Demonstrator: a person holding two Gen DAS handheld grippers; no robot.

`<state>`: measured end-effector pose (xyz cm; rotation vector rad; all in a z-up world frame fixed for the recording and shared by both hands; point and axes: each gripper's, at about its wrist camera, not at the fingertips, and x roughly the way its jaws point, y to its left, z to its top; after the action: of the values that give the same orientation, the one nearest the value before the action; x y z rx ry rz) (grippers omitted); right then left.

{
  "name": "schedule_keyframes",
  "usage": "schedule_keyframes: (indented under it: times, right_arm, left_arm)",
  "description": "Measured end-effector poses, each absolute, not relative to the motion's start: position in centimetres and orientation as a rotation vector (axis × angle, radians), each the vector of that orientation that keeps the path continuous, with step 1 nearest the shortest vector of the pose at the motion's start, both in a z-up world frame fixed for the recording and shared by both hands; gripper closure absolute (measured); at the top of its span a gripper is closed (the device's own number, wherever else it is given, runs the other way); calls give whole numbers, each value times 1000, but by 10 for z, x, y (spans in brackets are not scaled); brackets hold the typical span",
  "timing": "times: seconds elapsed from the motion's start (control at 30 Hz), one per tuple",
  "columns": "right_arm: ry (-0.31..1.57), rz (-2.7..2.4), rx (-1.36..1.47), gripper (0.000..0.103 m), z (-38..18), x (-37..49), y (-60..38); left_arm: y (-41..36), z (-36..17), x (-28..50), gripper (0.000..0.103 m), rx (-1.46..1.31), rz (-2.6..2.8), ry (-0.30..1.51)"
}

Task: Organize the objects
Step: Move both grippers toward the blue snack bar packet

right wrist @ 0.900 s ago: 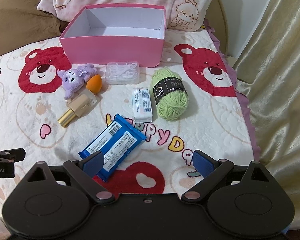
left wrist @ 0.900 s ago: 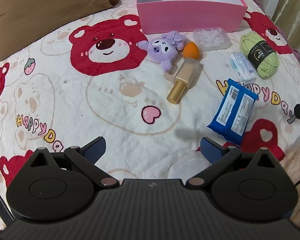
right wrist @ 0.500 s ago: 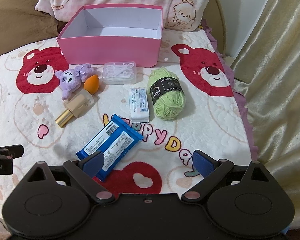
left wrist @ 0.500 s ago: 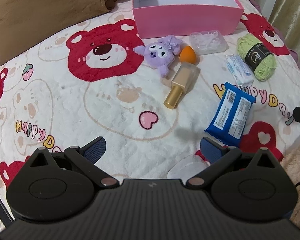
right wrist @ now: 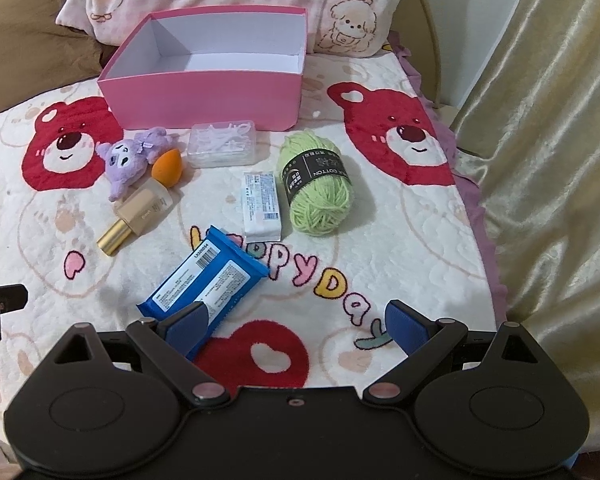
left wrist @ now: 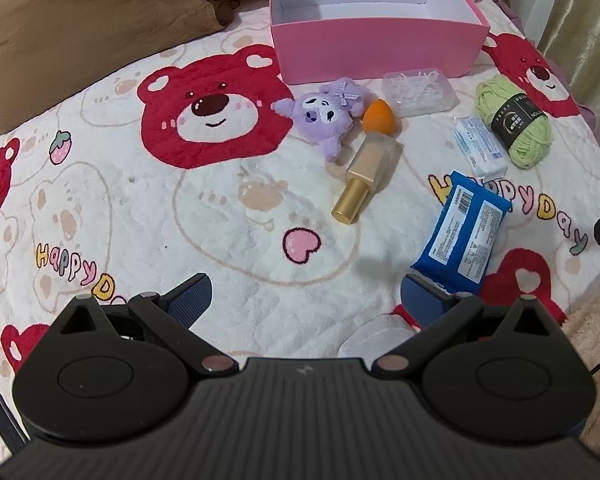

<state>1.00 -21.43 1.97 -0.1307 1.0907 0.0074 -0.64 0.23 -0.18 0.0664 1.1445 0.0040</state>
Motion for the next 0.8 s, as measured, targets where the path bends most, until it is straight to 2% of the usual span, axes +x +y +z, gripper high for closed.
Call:
schedule_keyframes:
  times: [0.8]
  right_arm:
    - [1073, 4, -125, 6, 23, 7, -216]
  left_arm:
    - [-3, -3, -10, 1, 68, -3, 1140]
